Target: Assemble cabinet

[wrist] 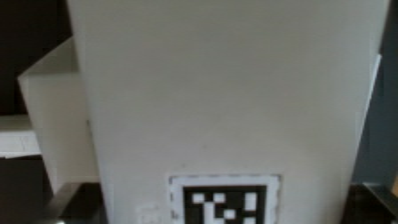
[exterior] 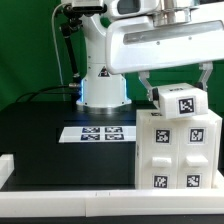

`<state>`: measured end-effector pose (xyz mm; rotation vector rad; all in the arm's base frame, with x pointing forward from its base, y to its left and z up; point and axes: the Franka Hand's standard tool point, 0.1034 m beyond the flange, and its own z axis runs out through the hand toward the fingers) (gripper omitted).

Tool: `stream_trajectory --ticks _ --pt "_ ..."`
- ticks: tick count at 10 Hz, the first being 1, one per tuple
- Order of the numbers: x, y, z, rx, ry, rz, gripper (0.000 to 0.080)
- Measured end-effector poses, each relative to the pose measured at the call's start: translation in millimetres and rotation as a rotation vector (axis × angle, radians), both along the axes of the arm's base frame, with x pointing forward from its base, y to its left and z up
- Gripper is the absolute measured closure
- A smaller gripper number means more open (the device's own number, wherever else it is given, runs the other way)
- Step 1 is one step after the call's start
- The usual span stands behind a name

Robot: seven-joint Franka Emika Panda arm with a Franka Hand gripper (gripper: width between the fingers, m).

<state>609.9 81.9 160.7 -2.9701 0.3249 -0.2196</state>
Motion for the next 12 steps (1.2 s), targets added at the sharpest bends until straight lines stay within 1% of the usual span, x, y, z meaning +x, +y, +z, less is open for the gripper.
stream_trajectory --ticks 3,6,10,12 --pt "-2.5 -2.9 -1.6 0.056 0.004 -0.267 0.0240" --pt "-2.6 -3.7 -1.8 0.098 0.035 -0.490 0.0240" --pt "-2.5 -2.8 -1.6 0.213 0.113 -0.943 0.0240" --pt "-2.6 -2.0 -1.5 0.256 0.149 -1.106 0.0240"
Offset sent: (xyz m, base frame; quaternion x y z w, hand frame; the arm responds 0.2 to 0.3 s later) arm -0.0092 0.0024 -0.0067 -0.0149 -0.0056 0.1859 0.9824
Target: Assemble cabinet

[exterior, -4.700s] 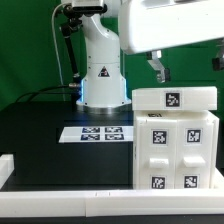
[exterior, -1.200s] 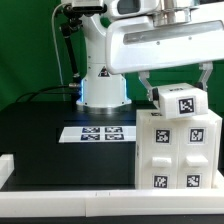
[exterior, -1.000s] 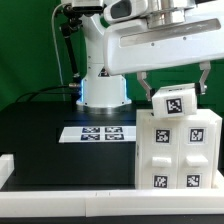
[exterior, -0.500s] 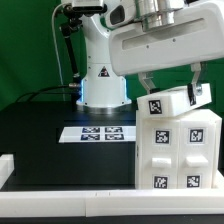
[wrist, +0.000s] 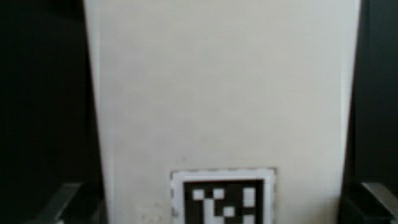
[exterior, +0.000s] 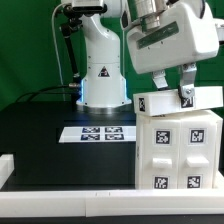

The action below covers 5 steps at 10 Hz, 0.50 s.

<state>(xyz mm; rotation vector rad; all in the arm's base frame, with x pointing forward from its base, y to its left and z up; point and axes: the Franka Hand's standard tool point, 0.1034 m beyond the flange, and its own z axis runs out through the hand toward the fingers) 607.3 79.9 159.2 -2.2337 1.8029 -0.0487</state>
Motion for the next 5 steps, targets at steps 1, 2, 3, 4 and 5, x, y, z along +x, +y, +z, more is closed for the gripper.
stream_trajectory --ticks 1,2,3,4,5 --pt "-0.1 -0.1 -0.1 0.013 0.011 -0.054 0.0240" --pt "-0.1 -0.4 -0.4 0.028 0.020 -0.101 0.0240" --pt "-0.2 -0.2 -0.4 0.054 0.037 -0.181 0.0240" --pt "-0.3 -0.1 -0.3 0.065 0.045 -0.219 0.0240" --pt "-0.5 0.1 -0.2 0.076 0.055 -0.246 0.0240"
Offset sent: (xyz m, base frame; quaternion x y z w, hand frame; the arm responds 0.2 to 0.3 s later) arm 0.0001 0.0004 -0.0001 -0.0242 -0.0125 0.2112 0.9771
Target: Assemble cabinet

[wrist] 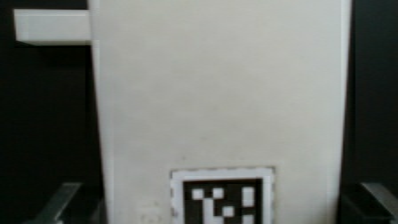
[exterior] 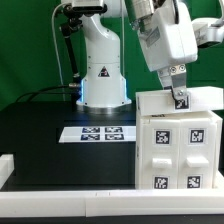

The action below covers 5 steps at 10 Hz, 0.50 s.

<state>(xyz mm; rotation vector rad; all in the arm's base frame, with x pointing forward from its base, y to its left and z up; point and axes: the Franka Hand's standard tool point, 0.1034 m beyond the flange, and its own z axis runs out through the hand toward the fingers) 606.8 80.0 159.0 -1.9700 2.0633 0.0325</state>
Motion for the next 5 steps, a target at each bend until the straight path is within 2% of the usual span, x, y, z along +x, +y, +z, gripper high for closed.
stream_trajectory --ticks 3,5 --pt "-0.9 -1.2 -0.9 0.020 0.026 -0.081 0.0240" --pt "-0.5 -1.1 -0.7 0.050 0.039 -0.162 0.0240"
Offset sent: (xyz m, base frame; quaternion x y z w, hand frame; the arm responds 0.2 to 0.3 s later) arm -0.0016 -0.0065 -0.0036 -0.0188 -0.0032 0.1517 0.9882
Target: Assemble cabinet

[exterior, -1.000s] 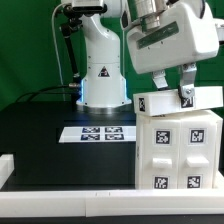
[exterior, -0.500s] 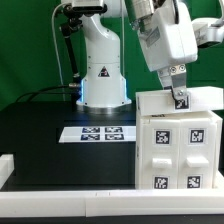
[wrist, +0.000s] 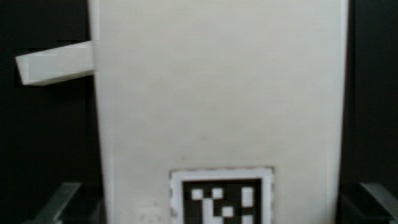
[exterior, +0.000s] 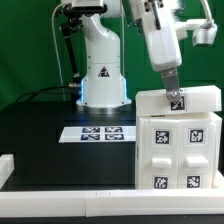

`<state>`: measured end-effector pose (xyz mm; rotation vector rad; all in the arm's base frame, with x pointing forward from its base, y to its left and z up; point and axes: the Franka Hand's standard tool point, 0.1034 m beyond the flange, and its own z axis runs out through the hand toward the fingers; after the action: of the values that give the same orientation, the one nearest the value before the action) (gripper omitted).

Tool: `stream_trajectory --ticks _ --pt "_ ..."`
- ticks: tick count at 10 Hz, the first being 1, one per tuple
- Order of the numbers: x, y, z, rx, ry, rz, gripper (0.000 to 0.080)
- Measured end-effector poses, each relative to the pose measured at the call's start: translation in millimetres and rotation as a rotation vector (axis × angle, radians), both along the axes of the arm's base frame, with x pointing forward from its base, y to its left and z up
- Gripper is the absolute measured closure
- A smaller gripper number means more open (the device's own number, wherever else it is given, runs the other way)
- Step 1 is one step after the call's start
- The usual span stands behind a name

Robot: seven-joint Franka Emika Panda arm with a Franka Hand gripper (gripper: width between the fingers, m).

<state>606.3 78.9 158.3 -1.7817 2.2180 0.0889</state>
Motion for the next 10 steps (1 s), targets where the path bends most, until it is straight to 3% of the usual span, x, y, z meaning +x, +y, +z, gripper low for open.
stream_trajectory --ticks 1,2,3,4,6,9,10 --pt "-0.2 0.3 -0.2 -0.004 -0.004 0.019 0.0182" --pt "-0.3 1.1 0.1 -0.005 -0.006 0.026 0.0182" --pt "1.3 1.7 7.0 0.000 -0.023 0.041 0.0035" --pt "2.8 3.1 18.2 0.014 -0.044 0.042 0.0011" --pt "5.9 6.1 27.4 0.033 -0.066 0.023 0.0002" --pt "4.4 6.8 25.8 0.011 -0.076 0.130 0.0002" --pt "4.6 8.9 29.0 -0.009 -0.080 0.275 0.0002"
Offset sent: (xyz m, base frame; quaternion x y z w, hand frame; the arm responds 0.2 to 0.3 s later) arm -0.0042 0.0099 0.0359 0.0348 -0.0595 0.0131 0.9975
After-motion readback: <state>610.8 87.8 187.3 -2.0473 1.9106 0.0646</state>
